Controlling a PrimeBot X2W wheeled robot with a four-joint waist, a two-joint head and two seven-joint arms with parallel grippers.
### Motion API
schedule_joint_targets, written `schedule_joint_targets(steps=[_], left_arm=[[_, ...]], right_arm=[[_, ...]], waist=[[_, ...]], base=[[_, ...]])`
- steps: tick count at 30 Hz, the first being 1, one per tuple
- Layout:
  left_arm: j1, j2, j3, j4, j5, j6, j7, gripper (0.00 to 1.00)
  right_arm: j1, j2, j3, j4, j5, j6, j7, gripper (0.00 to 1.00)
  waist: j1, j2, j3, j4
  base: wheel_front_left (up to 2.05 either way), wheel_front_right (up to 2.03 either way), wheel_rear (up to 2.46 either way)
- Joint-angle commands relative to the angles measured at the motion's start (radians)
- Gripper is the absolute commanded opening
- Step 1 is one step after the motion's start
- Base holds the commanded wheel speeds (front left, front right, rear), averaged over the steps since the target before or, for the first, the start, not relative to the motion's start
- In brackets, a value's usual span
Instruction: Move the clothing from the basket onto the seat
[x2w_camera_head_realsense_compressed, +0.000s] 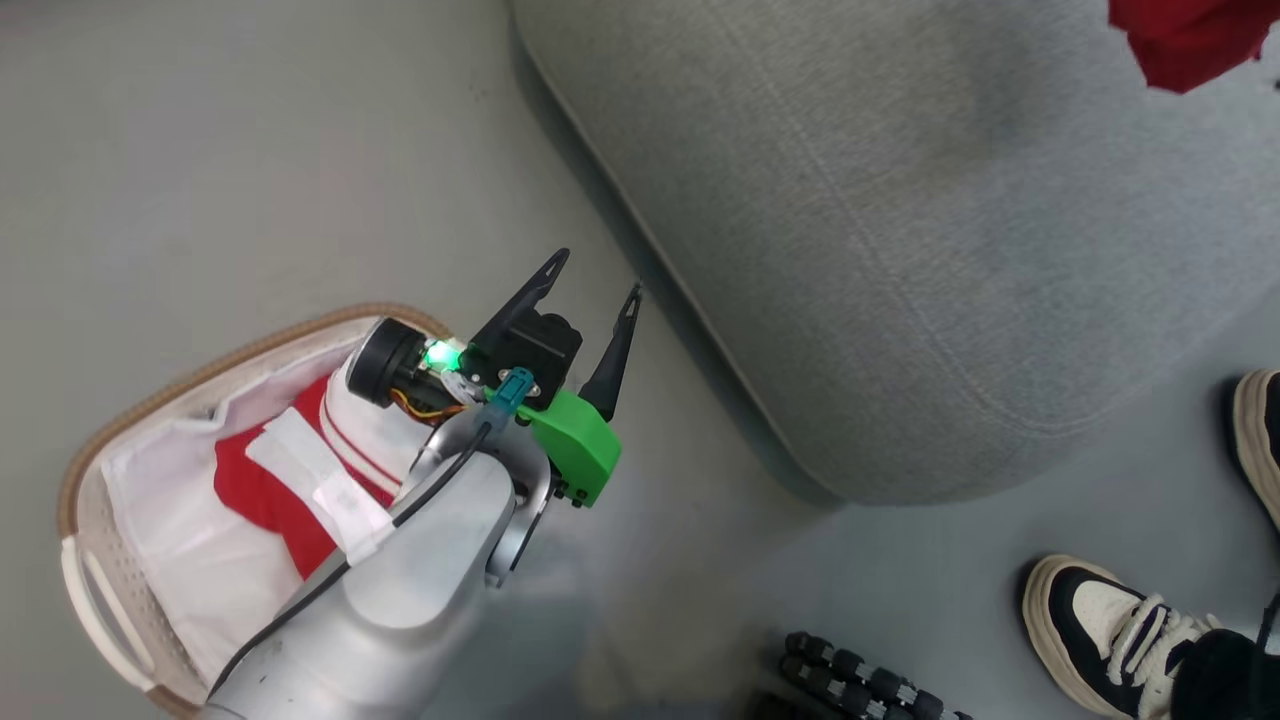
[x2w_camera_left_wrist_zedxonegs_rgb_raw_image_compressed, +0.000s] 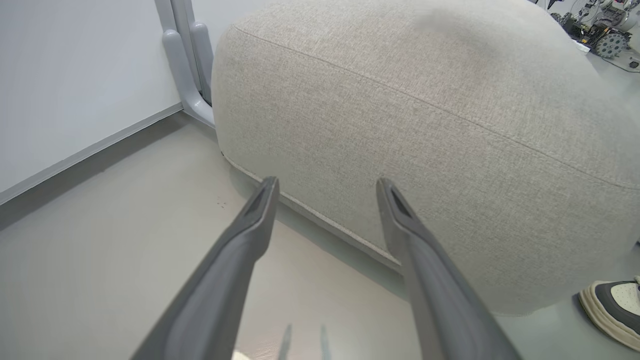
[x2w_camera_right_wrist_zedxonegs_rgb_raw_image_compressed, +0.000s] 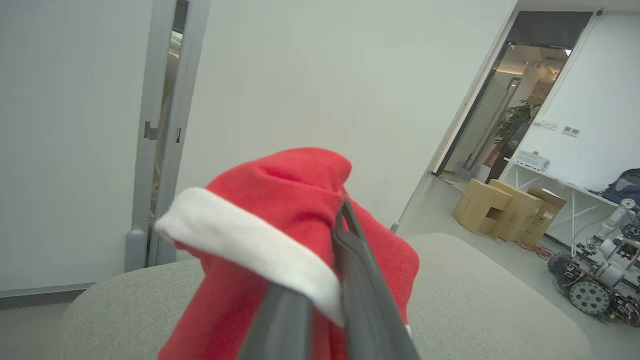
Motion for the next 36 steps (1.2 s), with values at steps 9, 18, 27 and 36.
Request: schedule_joint_targets(steps=[9, 18, 27, 36], left_arm=[[-0.049, 0.01, 0.001, -0.024, 0.012, 0.024, -0.002, 1.0], [-0.027, 0.023, 0.014, -0.015, -0.002, 0.031, -0.024, 1.0], [0.041, 0.029, 0.084, -0.009, -0.037, 0.065, -0.054, 1.0], [0.151, 0.033, 0.227, -0.128, 0.014, 0.106, -0.055, 1.0]], right_arm=[[-0.001, 0.006, -0.13, 0.13, -0.083, -0.001, -0.002, 0.0], [0.137, 0.071, -0.217, 0.204, -0.135, -0.001, -0.002, 1.0], [0.338, 0.106, -0.188, 0.121, -0.103, -0.001, -0.002, 1.0], [0.478, 0.068, 0.04, -0.048, -0.04, -0.001, -0.002, 1.0]], waist=[[-0.0001, -0.0001, 0.153, 0.133], [-0.0001, -0.0001, 0.131, 0.157], [-0.0001, -0.0001, 0.013, 0.182], [-0.0001, -0.0001, -0.1, 0.294]], base=[[0.0, 0.0, 0.0], [0.0, 0.0, 0.0], [0.0, 0.0, 0.0], [0.0, 0.0, 0.0]])
